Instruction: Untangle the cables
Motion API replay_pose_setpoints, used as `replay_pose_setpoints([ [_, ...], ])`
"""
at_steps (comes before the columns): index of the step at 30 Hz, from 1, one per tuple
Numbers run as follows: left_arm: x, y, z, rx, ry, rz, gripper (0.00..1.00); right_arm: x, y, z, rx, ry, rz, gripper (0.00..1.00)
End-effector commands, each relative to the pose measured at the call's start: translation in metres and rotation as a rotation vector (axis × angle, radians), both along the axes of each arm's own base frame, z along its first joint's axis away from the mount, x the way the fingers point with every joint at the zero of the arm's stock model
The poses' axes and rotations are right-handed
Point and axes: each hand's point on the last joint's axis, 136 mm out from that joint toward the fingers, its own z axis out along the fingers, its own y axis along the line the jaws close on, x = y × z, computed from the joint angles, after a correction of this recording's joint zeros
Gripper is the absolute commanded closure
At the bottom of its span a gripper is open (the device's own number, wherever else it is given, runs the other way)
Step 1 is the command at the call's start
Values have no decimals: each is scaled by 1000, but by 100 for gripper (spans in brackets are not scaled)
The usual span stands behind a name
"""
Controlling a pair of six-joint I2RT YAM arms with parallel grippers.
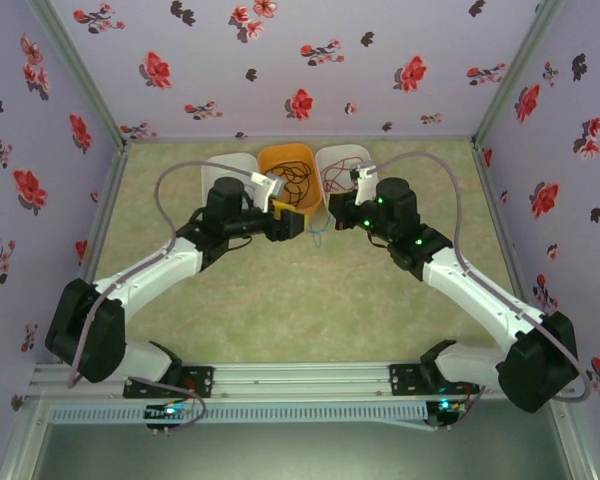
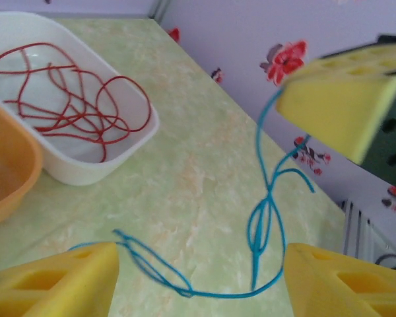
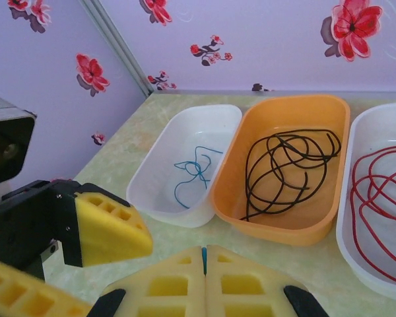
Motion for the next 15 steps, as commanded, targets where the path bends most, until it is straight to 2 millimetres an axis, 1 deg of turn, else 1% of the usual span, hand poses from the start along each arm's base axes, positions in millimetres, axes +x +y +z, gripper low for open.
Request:
replay_pose_setpoints([
  [1, -13, -15, 4, 70, -84, -110, 37, -7, 3, 17, 22, -60, 31, 100],
  [2, -14, -17, 3, 81, -83, -121, 39, -7, 4, 18, 24, -62, 33, 100],
  [5, -13, -23, -1, 97, -74, -136, 48, -7, 5, 19, 29, -62, 37, 100],
  [8, -12, -28, -4, 107, -71, -147, 61, -7, 6, 20, 30, -62, 40, 100],
  [9, -11, -29, -6, 108, -65, -148, 70, -7, 6, 19, 29, -60, 39, 99],
  [11, -10, -30, -7, 107, -58, -145, 80, -7, 6, 19, 27, -59, 37, 99],
  [14, -9, -32, -4, 93, -62, -139, 92, -7, 5, 17, 24, -54, 32, 98],
  [15, -9, -31, -3, 90, -65, -137, 94, -7, 4, 18, 23, -54, 28, 98],
])
